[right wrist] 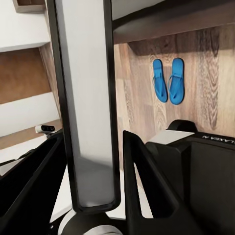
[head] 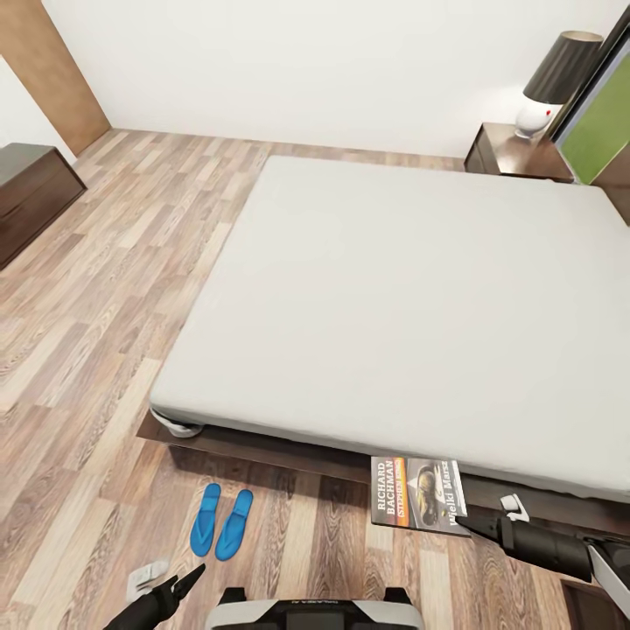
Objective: In the bedroom, move the book from the bed onto either nightstand, and place the two sandals side by side next to the bed.
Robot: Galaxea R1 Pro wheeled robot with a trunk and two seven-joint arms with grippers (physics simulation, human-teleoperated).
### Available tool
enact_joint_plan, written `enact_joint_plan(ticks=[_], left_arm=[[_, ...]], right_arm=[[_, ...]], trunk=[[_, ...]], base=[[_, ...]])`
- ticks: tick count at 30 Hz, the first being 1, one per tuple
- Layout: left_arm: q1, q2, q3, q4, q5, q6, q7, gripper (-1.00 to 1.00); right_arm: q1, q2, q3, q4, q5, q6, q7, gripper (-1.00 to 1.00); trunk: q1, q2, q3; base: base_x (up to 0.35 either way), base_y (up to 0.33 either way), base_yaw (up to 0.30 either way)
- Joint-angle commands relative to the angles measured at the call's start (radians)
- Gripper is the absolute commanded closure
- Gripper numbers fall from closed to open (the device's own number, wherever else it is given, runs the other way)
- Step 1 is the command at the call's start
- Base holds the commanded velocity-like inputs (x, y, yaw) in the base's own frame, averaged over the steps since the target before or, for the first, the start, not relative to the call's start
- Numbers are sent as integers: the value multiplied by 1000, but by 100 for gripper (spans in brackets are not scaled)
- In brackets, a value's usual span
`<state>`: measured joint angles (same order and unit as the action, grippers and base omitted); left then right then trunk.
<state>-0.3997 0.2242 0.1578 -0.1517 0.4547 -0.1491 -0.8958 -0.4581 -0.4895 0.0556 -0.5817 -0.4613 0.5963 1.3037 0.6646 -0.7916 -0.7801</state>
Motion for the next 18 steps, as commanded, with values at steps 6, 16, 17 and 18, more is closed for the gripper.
enact_joint_plan(ticks=[6, 16, 17, 18], left_arm=[[-1, 0, 8, 1, -8, -6, -4, -100], [-1, 0, 8, 1, -8, -6, -5, -100], [-1, 0, 8, 1, -8, -6, -5, -100], [-1, 0, 8, 1, -8, -6, -5, -100]], right_arm=[[-1, -1, 6, 0, -8, 8, -1, 100], [-1, -1, 6, 0, -8, 8, -1, 100], [-1, -1, 6, 0, -8, 8, -1, 100], [-1, 0, 6, 0, -8, 8, -1, 100]], trunk=[[-23, 42, 18], [-61, 112, 51], [-61, 112, 52], [-61, 112, 53]], base=[[0, 0, 0], [0, 0, 0], [0, 0, 0], [0, 0, 0]])
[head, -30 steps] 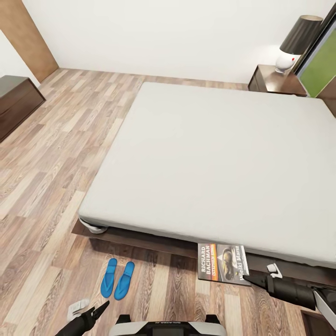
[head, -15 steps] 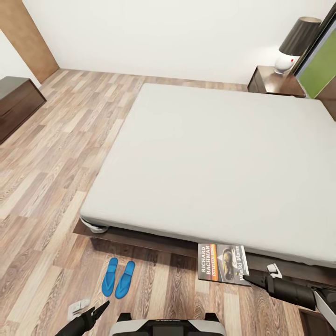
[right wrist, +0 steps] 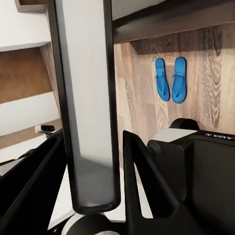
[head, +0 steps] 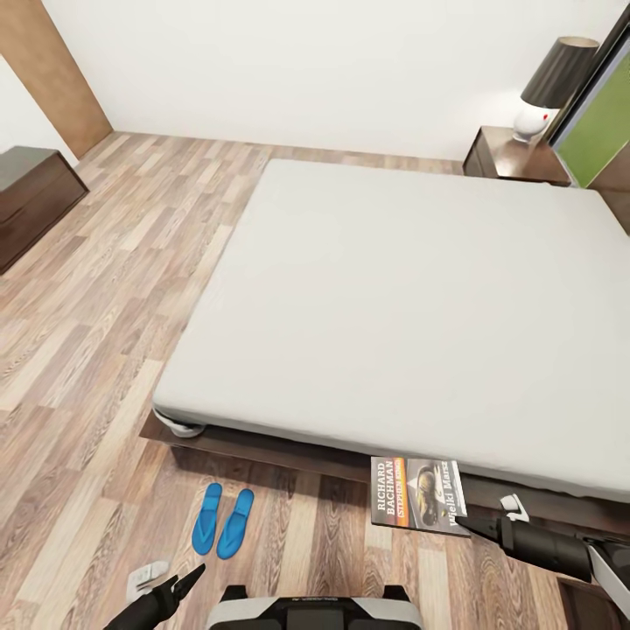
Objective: In the bedroom, move the book from the bed onto either nightstand, and place the two sandals side by side next to the bed.
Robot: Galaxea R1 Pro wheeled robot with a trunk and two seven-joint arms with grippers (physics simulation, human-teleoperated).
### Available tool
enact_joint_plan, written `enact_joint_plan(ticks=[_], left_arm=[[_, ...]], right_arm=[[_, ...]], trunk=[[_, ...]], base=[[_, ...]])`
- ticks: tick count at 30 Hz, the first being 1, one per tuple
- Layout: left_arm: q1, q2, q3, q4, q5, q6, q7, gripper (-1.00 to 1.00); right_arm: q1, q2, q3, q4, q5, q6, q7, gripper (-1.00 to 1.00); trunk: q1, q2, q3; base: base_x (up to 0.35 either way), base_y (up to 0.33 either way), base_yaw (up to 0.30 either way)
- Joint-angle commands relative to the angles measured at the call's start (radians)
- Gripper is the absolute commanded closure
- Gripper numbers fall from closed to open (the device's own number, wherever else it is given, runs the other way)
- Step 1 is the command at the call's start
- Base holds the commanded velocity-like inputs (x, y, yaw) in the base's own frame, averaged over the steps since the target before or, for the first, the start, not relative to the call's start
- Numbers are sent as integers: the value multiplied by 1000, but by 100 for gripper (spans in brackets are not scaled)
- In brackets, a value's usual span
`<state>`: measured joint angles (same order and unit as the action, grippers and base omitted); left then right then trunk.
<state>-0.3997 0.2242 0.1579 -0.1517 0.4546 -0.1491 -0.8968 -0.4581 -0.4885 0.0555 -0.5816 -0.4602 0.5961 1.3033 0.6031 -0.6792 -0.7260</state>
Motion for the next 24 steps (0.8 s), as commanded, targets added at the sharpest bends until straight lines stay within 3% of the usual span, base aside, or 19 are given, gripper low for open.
enact_joint_plan(ticks=[1, 15, 19, 24], left_arm=[[-1, 0, 8, 1, -8, -6, -4, -100], [-1, 1, 8, 20, -10, -6, -3, -100], [-1, 0, 8, 28, -11, -7, -2, -100], [-1, -5, 8, 30, -15, -8, -2, -100]], right_arm=[[-1, -1, 6, 0, -9, 8, -1, 100], [-1, 0, 6, 4, -5, -31, -2, 100], [-1, 0, 6, 72, -4, -116, -6, 100], [-1, 6, 10, 303, -2, -341, -8, 100]], trunk=[[0, -1, 1], [0, -1, 23], [0, -1, 29], [0, -1, 37]], base=[[0, 0, 0], [0, 0, 0], [0, 0, 0], [0, 0, 0]])
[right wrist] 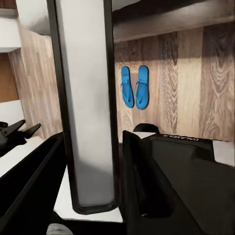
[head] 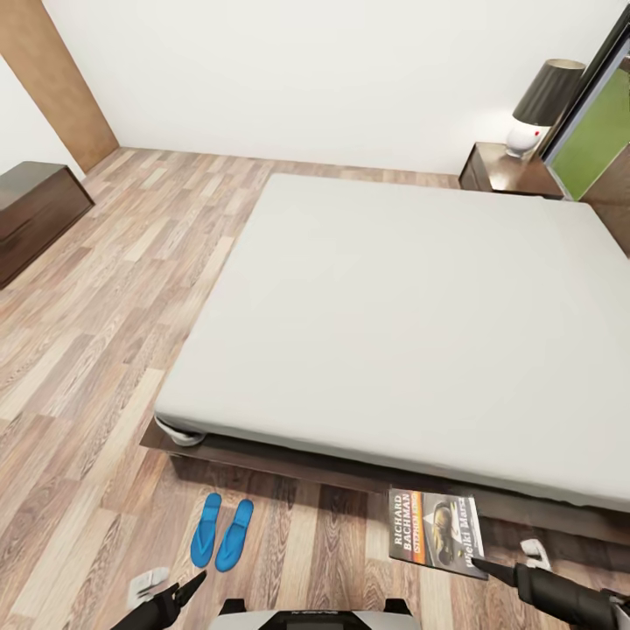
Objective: In the bedroom, move the book from the bed onto either nightstand, and place the two sandals side by side next to the bed.
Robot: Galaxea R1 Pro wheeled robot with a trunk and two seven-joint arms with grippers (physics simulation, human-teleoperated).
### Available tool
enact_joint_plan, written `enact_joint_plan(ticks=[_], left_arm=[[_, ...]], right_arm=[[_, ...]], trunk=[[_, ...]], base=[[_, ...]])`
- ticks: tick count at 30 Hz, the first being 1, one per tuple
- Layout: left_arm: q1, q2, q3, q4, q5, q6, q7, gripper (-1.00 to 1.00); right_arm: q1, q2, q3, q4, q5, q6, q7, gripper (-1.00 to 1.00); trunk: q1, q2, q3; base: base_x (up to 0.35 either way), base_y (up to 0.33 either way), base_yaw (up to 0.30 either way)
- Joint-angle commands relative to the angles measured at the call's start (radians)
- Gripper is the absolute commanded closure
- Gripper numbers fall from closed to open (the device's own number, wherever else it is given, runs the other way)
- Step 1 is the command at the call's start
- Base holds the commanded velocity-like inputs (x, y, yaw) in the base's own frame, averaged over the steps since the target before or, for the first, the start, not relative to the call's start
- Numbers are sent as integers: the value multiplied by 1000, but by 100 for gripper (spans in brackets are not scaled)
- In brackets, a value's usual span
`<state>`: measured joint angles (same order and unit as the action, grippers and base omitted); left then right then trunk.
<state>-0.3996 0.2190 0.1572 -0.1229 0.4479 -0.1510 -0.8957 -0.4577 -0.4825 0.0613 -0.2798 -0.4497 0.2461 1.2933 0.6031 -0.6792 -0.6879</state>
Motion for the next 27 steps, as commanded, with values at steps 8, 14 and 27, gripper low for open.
enact_joint_plan(ticks=[8, 14, 27], left_arm=[[-1, -36, 8, 4, -36, -7, -1, -100], [-1, -55, 8, 18, -98, -8, 20, -100], [-1, -103, 8, 22, -160, -9, 124, -100]], right_arm=[[-1, 19, 3, 178, -13, -164, 1, 100], [-1, 20, 3, 238, -14, -251, 1, 100], [-1, 21, 3, 264, -14, -275, 8, 100]], trunk=[[0, -1, 12], [0, -1, 22], [0, -1, 43]], base=[[0, 0, 0], [0, 0, 0], [0, 0, 0]])
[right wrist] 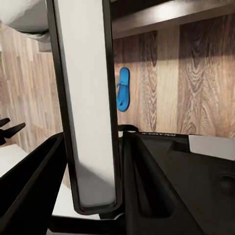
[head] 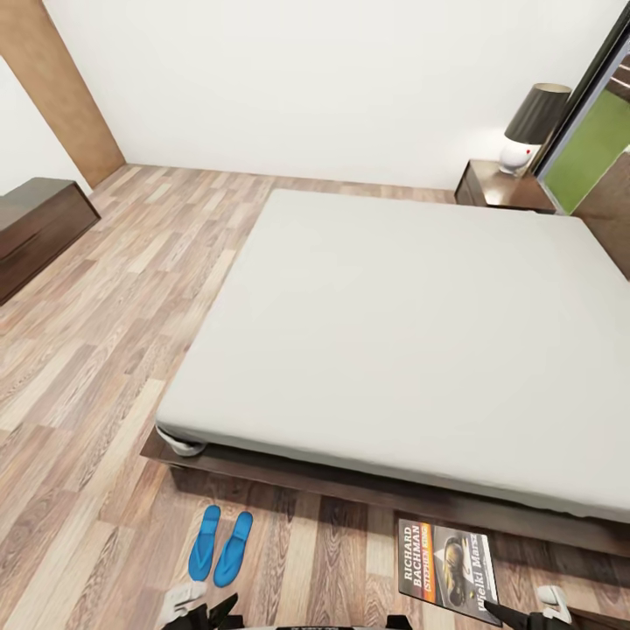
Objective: In the bedroom, move the book from the bed onto either nightstand, and place the two sandals side by side next to the bed.
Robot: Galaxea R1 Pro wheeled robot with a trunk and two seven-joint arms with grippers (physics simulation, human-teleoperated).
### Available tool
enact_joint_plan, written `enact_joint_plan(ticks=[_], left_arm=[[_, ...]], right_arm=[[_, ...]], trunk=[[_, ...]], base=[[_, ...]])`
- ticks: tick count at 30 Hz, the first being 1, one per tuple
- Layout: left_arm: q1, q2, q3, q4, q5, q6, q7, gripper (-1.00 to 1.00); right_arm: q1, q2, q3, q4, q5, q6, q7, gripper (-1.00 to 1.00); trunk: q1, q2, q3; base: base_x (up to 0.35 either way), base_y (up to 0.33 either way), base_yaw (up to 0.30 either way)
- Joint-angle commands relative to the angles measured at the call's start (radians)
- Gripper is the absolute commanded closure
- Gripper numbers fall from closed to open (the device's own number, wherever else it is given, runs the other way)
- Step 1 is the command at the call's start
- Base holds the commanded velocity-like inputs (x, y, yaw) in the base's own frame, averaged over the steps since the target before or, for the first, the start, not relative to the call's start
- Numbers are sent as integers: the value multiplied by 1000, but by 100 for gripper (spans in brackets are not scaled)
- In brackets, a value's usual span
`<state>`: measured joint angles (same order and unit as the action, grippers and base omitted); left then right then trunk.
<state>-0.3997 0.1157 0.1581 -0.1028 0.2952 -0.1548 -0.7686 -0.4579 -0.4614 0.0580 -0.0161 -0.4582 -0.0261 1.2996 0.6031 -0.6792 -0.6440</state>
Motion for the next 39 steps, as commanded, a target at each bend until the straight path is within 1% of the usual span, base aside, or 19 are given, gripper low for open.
enact_joint_plan(ticks=[1, 10, 39], left_arm=[[-1, -2, 8, 2, -8, -5, 1, -100], [-1, -5, 9, 3, -10, -6, 8, -100], [0, -4, 9, 2, -10, -6, 8, -100]], right_arm=[[0, 0, 6, 1, -5, -3, 2, 100], [1, 0, 6, 1, -5, -3, 3, 100], [0, 0, 6, 1, -5, -3, 4, 100]], trunk=[[0, -1, 1], [0, -1, 15], [0, -1, 62]], base=[[0, 0, 0], [0, 0, 0], [0, 0, 0]])
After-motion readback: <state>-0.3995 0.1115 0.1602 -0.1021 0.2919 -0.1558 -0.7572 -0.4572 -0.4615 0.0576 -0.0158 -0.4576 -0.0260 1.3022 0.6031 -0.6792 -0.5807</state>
